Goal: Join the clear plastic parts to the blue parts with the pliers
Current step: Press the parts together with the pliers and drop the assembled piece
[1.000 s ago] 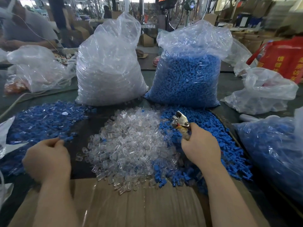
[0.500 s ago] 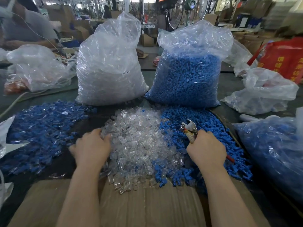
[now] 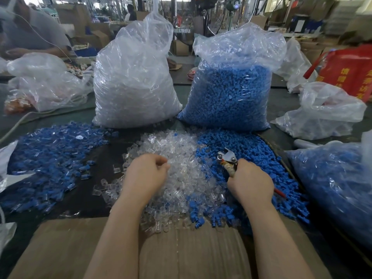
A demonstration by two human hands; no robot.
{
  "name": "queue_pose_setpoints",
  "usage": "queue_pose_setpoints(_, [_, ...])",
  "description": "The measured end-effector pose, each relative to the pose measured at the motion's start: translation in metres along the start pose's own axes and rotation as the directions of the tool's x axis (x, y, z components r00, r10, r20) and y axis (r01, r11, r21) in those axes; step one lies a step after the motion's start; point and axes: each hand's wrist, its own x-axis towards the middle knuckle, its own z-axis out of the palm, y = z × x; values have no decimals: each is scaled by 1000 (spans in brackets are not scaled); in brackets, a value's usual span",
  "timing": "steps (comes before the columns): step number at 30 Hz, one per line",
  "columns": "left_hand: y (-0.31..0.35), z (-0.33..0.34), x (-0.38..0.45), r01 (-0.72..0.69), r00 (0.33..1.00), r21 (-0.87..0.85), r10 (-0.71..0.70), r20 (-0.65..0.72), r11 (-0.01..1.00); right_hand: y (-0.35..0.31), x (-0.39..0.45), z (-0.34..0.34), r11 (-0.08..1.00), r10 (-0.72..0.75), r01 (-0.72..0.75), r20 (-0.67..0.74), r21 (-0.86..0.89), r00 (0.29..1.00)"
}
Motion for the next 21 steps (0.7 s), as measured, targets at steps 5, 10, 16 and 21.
queue_pose_setpoints(5, [2, 3, 0, -40, 997, -39, 42, 59, 998, 0, -1, -1, 1000, -6, 6, -5, 27, 1000])
queue_pose_setpoints(10, [4, 2, -2, -19, 999, -84, 23, 42, 996, -2, -1, -2, 998, -1, 7, -92, 65, 996])
queue_pose_setpoints(16, [13, 1, -5, -14, 997, -236, -4, -75, 972, 0, 3, -2, 973, 21, 31, -221, 230, 975])
queue_pose_setpoints(21, [26, 2, -8, -20, 988, -446, -50, -144, 895, -4, 4, -5, 862, 10, 103, -221, 495, 975])
